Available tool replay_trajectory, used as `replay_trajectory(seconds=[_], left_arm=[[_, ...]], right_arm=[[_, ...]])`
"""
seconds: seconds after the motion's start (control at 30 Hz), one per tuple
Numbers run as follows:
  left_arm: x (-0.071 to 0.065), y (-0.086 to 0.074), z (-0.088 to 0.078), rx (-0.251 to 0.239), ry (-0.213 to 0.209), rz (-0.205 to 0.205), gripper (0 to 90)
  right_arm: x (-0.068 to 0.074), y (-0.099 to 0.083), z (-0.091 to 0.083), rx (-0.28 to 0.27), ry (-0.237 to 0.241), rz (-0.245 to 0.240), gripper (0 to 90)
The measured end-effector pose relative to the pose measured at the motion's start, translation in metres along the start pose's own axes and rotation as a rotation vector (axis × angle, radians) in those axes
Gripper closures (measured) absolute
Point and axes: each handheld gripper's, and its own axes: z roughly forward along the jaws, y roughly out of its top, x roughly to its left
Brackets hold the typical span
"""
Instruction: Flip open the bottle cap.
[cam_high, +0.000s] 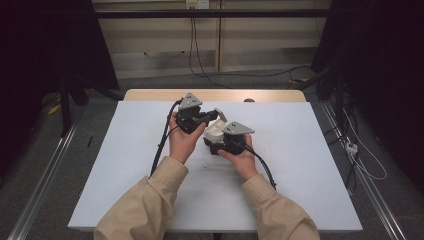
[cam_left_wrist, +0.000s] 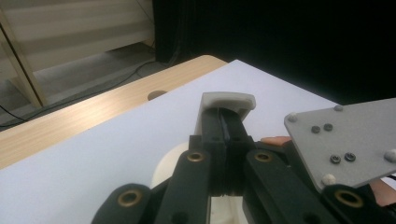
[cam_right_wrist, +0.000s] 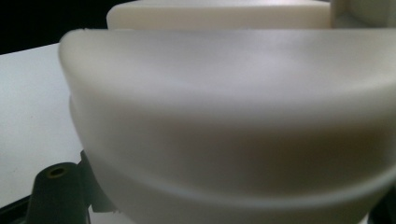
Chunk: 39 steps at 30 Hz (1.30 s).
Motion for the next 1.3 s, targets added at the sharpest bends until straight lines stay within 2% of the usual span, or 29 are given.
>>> replay_trajectory(seconds=[0.6,1.3], left_arm=[[0.001,0.007,0.01,-0.003,0.001,-0.005,90.0],[0.0,0.014,0.017,-0.001,0.006,0.007,90.0]], right_arm=[[0.0,0.0,0.0,0.0,-0.003,-0.007,18.4],[0.001,0.0,0.0,0.003,-0.005,-0.01,18.4]])
